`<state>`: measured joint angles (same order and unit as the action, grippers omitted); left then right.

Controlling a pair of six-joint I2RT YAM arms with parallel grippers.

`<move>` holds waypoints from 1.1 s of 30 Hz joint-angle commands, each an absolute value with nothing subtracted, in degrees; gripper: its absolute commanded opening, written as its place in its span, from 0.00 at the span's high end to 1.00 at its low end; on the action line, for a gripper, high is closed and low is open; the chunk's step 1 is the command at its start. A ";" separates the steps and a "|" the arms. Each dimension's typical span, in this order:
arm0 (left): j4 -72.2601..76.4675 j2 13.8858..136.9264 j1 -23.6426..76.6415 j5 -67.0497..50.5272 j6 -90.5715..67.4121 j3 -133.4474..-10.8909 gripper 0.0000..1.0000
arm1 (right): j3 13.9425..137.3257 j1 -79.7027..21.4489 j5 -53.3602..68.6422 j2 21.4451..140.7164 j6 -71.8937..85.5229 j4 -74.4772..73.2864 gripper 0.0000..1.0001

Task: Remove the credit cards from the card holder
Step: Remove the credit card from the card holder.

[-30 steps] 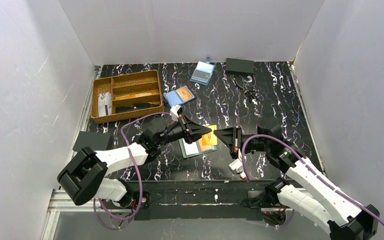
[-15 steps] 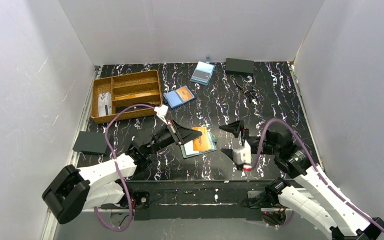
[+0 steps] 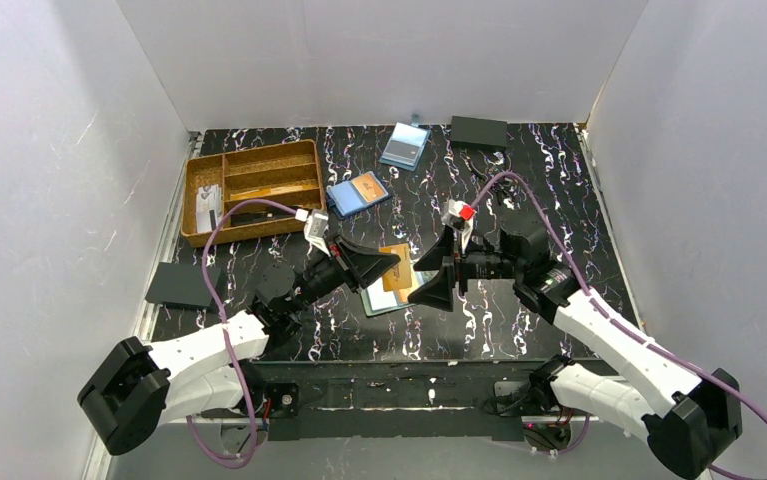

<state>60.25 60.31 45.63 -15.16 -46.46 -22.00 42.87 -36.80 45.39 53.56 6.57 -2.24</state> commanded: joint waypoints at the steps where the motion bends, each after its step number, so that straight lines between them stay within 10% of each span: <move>1: 65.33 59.65 46.21 -13.36 -44.86 -21.11 1.00 | 39.25 -36.83 46.87 54.37 25.62 13.60 0.08; 6: 69.13 61.63 47.10 -12.98 -46.54 -20.75 1.00 | 37.59 -36.82 47.72 55.99 30.12 17.84 0.28; 14: 71.10 63.25 47.77 -12.58 -47.50 -20.62 0.98 | 37.75 -36.83 50.64 56.91 31.65 21.05 0.97; 21: 41.50 47.34 46.90 -7.81 -41.51 -19.76 0.22 | 49.46 -34.54 55.92 59.68 -6.28 -20.63 0.99; 24: 19.08 37.13 46.40 -8.43 -32.32 -23.74 0.04 | 57.95 -34.11 51.35 63.43 -31.13 -44.71 0.99; 33: -13.88 45.11 46.34 -18.90 -10.55 -43.16 0.02 | 73.89 -34.08 48.96 84.48 -62.97 -81.30 0.99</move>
